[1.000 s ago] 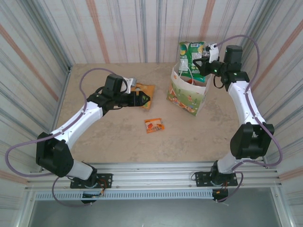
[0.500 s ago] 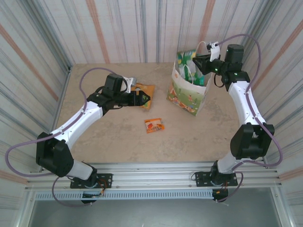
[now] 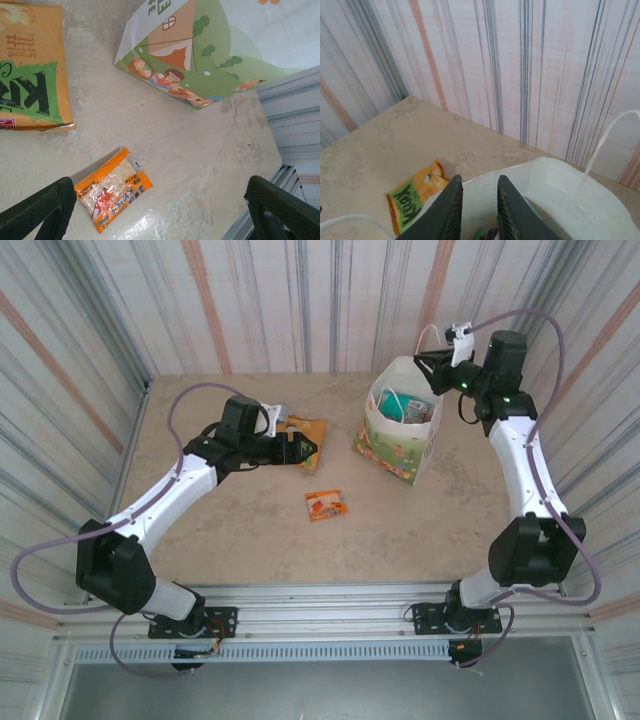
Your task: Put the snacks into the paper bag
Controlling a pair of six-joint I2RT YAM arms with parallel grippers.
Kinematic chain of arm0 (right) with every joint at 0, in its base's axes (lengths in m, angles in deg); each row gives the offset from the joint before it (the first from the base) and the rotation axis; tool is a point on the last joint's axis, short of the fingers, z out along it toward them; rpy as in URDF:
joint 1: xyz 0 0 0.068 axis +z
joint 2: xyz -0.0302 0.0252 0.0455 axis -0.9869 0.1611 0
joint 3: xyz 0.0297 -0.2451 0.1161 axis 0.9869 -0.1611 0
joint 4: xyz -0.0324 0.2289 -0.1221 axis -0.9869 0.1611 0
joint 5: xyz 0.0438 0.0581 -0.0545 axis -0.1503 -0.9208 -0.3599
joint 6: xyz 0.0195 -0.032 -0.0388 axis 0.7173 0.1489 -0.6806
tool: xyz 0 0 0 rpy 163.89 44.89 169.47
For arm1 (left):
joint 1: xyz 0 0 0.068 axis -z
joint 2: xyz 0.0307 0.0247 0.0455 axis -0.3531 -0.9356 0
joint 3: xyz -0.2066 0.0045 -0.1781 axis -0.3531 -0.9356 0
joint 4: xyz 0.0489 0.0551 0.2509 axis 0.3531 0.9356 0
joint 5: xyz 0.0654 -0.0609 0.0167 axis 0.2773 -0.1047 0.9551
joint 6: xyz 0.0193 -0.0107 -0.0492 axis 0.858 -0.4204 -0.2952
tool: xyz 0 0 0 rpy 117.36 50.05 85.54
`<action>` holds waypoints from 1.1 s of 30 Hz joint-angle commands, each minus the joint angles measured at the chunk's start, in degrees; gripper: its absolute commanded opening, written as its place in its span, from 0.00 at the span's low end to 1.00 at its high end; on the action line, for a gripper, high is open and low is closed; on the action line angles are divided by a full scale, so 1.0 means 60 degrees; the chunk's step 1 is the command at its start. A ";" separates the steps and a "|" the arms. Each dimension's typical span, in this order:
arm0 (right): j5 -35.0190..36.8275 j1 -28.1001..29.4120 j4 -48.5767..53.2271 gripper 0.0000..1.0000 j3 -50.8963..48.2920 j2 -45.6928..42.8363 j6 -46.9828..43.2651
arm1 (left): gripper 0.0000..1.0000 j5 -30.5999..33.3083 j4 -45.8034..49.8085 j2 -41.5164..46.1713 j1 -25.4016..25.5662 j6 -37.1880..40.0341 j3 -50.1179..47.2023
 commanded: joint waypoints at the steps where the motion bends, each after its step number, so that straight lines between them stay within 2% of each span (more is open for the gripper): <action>1: 0.0222 0.0116 0.0602 0.25 -0.0422 -0.1268 0.0274 | 0.91 -0.0070 0.0413 -0.0206 0.0062 -0.0154 -0.0257; 5: 0.0321 0.0349 0.1074 0.29 -0.1658 -0.2573 0.0868 | 0.85 -0.0023 0.0349 -0.0468 0.0062 -0.0804 -0.0863; 11: 0.0913 0.1241 0.2324 0.32 -0.3628 -0.4405 0.1542 | 0.75 -0.0356 -0.0285 -0.1380 0.0201 -0.1596 -0.1468; 17: 0.1422 0.2117 0.2171 0.33 -0.5264 -0.5898 0.2862 | 0.64 -0.0352 -0.0890 -0.2533 0.0442 -0.1898 -0.1454; 20: 0.1592 0.2425 0.2082 0.33 -0.5710 -0.6274 0.3213 | 0.56 -0.0413 -0.1156 -0.3032 0.0506 -0.2044 -0.1367; 21: 0.1587 0.2510 0.2074 0.33 -0.5798 -0.6351 0.3278 | 0.49 -0.0451 -0.1249 -0.3192 0.0534 -0.2065 -0.1332; 24: 0.1654 0.2719 0.2099 0.33 -0.5923 -0.6456 0.3414 | 0.44 -0.0475 -0.1299 -0.3623 0.0566 -0.2103 -0.1192; 33: 0.1736 0.2974 0.1986 0.33 -0.6037 -0.6464 0.3606 | 0.42 -0.0268 -0.1310 -0.4212 0.0654 -0.2097 -0.1124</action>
